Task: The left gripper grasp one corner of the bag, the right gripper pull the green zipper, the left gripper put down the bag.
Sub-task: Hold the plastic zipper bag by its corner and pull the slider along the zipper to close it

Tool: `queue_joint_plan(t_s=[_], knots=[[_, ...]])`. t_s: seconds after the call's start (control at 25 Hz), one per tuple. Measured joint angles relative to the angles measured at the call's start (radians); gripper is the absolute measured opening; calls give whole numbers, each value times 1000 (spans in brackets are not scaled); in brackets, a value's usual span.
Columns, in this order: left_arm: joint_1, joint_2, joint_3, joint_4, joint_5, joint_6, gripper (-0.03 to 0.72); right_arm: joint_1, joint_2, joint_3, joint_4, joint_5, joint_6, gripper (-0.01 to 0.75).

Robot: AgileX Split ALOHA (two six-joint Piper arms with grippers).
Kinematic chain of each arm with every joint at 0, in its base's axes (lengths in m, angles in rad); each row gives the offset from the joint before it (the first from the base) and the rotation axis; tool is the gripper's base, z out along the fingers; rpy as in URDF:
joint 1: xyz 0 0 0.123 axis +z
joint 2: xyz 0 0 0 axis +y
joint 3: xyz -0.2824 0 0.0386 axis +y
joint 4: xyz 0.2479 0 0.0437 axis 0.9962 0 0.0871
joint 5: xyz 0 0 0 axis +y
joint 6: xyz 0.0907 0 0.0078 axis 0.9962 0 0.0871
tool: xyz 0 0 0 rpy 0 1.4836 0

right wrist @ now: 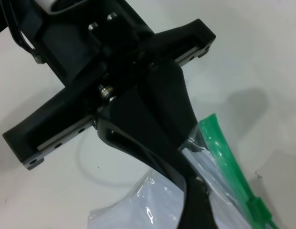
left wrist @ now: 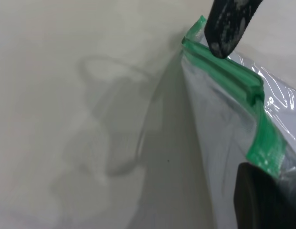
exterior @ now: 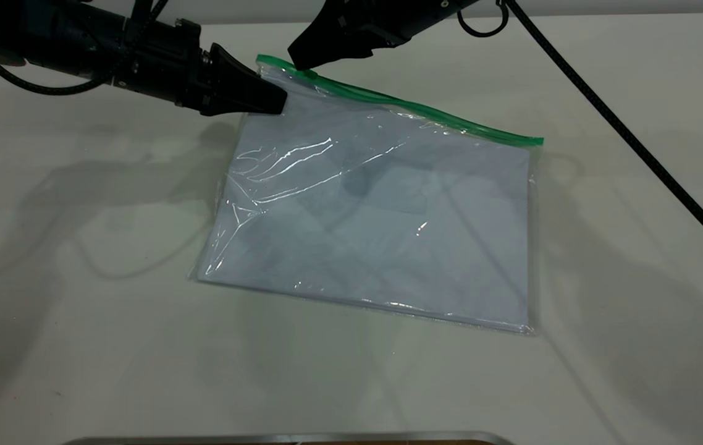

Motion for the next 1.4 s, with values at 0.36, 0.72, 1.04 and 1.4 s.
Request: queue_joint_plan(t_s=[0.36, 0.72, 1.04, 1.4], knots=[[0, 0, 0, 5, 0, 0, 54, 0, 23, -1, 28, -27, -42, 592], [0, 0, 0, 6, -1, 2, 54, -1, 59, -40, 58, 0, -58, 572], [0, 0, 0, 7, -12, 2, 54, -1, 72, -41, 54, 44, -58, 534], [0, 0, 0, 7, -13, 2, 54, -1, 74, -42, 75, 44, -72, 484]])
